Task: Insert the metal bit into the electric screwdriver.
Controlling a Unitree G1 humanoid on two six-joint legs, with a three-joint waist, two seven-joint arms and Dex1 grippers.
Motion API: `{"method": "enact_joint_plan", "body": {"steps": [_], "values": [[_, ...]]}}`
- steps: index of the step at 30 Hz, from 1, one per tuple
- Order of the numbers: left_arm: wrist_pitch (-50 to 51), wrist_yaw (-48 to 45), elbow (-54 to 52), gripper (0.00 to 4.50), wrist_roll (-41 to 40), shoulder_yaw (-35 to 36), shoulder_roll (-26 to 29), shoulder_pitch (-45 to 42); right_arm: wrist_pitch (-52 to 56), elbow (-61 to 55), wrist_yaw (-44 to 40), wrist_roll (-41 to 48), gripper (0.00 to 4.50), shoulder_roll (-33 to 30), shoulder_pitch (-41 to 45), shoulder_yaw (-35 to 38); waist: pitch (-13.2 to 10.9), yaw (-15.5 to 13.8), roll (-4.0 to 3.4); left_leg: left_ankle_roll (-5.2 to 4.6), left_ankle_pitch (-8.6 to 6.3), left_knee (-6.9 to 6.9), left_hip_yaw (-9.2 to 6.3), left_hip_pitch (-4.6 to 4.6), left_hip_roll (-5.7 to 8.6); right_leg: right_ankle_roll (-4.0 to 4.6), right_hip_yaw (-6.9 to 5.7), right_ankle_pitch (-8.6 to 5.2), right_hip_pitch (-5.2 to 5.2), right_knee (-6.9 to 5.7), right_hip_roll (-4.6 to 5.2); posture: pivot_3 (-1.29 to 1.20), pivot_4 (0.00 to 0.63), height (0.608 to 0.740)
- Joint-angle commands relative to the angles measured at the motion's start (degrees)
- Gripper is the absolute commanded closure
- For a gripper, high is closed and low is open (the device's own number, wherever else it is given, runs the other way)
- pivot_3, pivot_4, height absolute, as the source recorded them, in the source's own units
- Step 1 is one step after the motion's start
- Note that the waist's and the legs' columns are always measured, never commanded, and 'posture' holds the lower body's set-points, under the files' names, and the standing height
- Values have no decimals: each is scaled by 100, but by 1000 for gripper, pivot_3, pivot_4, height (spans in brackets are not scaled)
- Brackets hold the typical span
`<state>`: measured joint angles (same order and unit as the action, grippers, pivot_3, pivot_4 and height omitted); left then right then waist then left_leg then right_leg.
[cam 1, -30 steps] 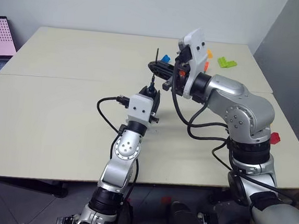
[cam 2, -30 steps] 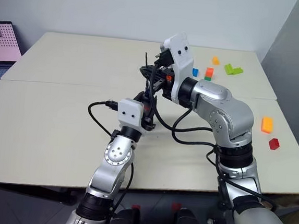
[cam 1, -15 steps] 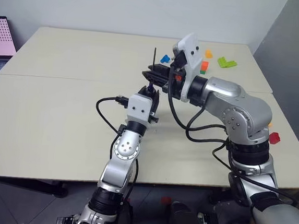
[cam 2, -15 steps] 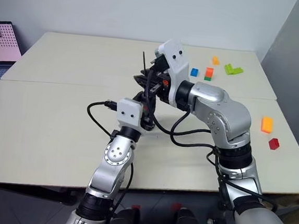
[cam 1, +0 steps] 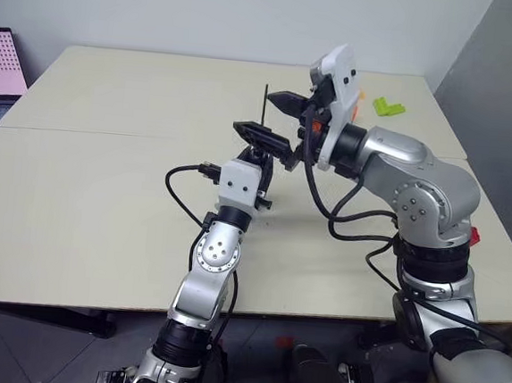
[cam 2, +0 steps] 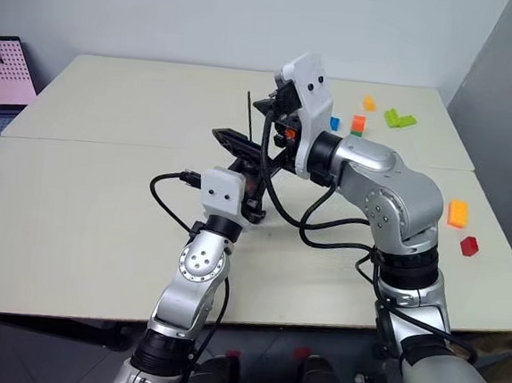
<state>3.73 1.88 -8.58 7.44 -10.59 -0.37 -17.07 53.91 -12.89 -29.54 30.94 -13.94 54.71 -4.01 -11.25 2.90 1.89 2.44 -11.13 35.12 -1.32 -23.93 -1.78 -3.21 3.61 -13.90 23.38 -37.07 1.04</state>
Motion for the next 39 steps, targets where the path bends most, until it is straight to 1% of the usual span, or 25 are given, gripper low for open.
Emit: {"method": "enact_joint_plan", "body": {"steps": [1, 8, 11, 12, 14, 16, 19, 22, 24, 26, 28, 31, 36, 38, 39], "values": [[117, 55, -69, 2860, 66, 138, 5, -5, -116, -171, -25, 53, 0, -122, 51, 187, 0, 0, 0, 0, 0, 0, 0, 0, 0, 0, 0, 0, 0, 0, 0, 0, 150, 740], [317, -61, -262, 2860, 30, 225, 113, -298, -349, -162, -465, -7, 0, -971, -127, 447, 0, -7, 1, 0, 0, 0, 0, -4, 2, 0, -1, 0, 0, 5, 1, 0, 150, 740], [567, -280, -309, 2860, 236, 197, 407, -614, -473, -139, -658, -125, 0, -1474, -223, 573, -1, 12, 1, 0, 0, -2, 1, -3, 0, 1, 1, -1, 5, 2, -1, 0, 150, 740], [666, -468, -224, 2861, 302, 190, 612, -847, -554, -154, -805, -183, 0, -1755, -300, 629, -3, 6, 1, 0, 0, -3, -1, -6, 0, 1, -1, -1, 9, 1, -3, 0, 150, 740], [811, -994, 210, 2861, 465, 157, 1223, -1564, -862, -305, -1401, -336, 0, -2610, -626, 698, -5, -17, 2, 0, 0, -3, -2, -14, 0, 1, -1, -1, 16, -1, -4, 0, 150, 740], [925, -1571, 636, 2861, 528, 16, 1713, -2061, -1132, -479, -1858, -416, 0, -3187, -894, 651, -9, -114, 8, 0, 1, -1, -8, -30, 3, 0, -13, -1, 21, 4, -3, 0, 150, 740], [978, -2273, 1142, 2861, 559, -252, 2162, -2526, -1408, -620, -2290, -356, 0, -3642, -1152, 672, -9, -110, 6, 0, 0, 0, 4, -45, 7, -2, -4, -1, 36, 14, 3, 0, 150, 740], [492, -3615, 1998, 2861, 893, -994, 2697, -3155, -1497, -987, -3046, -55, 0, -4189, -1607, 836, -9, -125, 6, 0, -1, -1, 10, -51, 9, -12, 2, -8, 38, 19, 7, 0, 150, 740], [77, -4290, 2548, 2861, 1079, -1459, 2875, -3512, -1496, -1147, -3253, 90, 0, -4345, -1791, 883, -9, -135, 6, 1, -1, -2, -3, -72, 9, -7, -15, -15, 55, 17, 8, 0, 150, 740], [-236, -4782, 3020, 2861, 1132, -1737, 2886, -3753, -1499, -1260, -3320, 151, 0, -4391, -1910, 856, -10, -120, 7, 1, -1, -1, -1, -89, 9, 15, -13, -2, 73, 12, 8, 0, 150, 740], [-556, -5282, 3596, 2861, 1249, -2045, 2792, -4013, -1542, -1317, -3330, 95, 0, -4402, -2022, 799, -10, -112, 7, 1, -1, 0, 3, -90, 9, 15, -9, -2, 75, 11, 8, 0, 150, 740], [-932, -5607, 4205, 2861, 1405, -2284, 2613, -4257, -1556, -1369, -3259, 48, 0, -4369, -2109, 778, -10, -112, 6, 1, -1, 1, 2, -88, 9, -9, -10, -16, 75, 8, 7, 0, 150, 740], [-1142, -5874, 4810, 2861, 1615, -2402, 2300, -4383, -1559, -1497, -3216, 34, 0, -4405, -2345, 802, -9, -114, 6, 0, -1, 11, 2, -88, 9, -10, -6, -15, 72, 1, 8, 0, 150, 740], [-1234, -5942, 4942, 2149, 1664, -2393, 2223, -4393, -1574, -1504, -3206, 2, 0, -4422, -2403, 803, -9, -119, 6, 0, -1, 11, 2, -88, 9, -10, -6, -15, 72, -1, 7, 0, 150, 740], [-1242, -5987, 4974, 1943, 1655, -2364, 2193, -4397, -1568, -1508, -3205, 4, 0, -4423, -2412, 807, -9, -124, 6, 0, -1, 12, 0, -88, 9, -10, -8, -15, 71, -2, 7, 0, 150, 740]]}}
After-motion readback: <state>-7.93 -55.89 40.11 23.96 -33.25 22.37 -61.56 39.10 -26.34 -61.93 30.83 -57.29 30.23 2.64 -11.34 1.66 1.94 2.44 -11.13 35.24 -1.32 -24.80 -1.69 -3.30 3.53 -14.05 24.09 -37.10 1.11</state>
